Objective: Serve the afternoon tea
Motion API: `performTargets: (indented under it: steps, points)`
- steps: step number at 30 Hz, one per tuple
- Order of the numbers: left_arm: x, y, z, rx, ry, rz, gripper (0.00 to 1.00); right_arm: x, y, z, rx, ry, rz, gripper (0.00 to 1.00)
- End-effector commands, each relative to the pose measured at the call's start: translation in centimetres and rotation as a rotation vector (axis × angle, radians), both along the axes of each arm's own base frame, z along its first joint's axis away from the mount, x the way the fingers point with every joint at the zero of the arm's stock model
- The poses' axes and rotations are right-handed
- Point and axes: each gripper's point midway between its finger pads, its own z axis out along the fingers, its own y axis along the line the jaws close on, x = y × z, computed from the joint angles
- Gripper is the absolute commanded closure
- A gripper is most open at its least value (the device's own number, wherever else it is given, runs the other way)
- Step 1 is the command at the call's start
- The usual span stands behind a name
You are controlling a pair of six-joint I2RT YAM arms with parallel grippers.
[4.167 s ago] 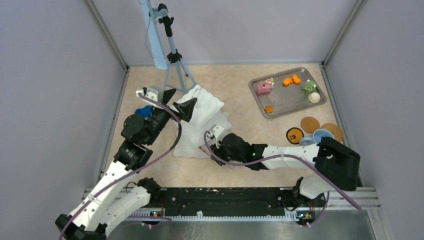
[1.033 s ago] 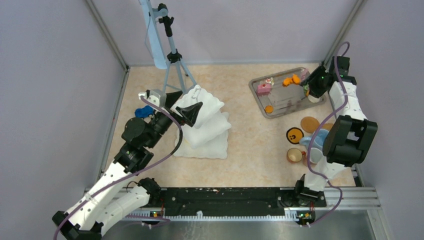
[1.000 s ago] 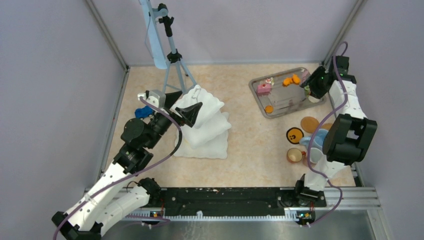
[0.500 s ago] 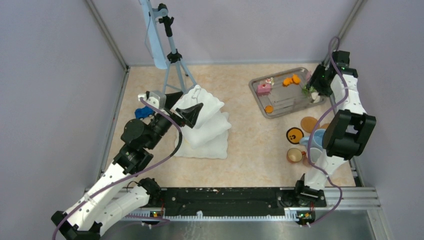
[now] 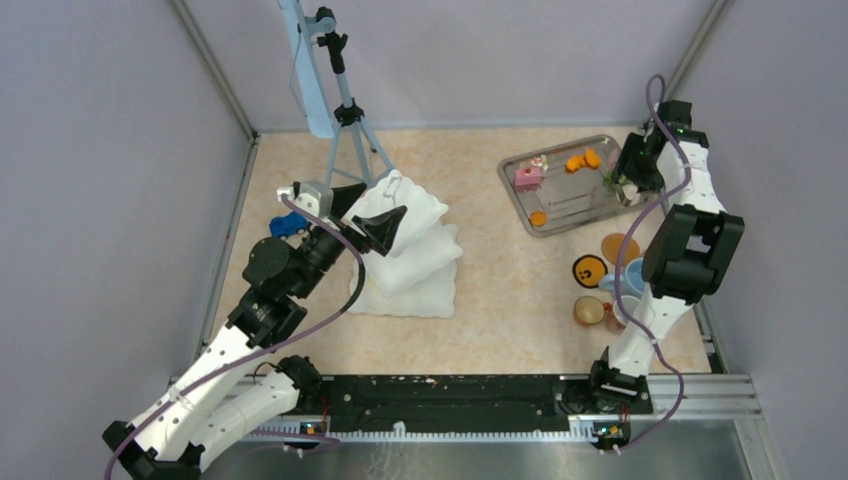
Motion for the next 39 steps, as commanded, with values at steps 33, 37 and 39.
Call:
performTargets:
  steps: [33, 37, 39]
  points:
    - [0.2, -0.2, 0.7, -0.006, -0.037, 0.003, 0.01, 4.2, 0.5, 2.8, -0.152, -0.042, 0.037, 0.6]
    - [0.7, 0.2, 0.7, -0.006, -0.031, 0.037, 0.01, 3.0, 3.1, 5.4, -0.108, -0.109, 0.068, 0.63]
    - [0.8, 0.4, 0.6, -0.003, -0.03, 0.046, 0.01, 1.6, 4.6, 6.1, -0.086, -0.131, 0.08, 0.63]
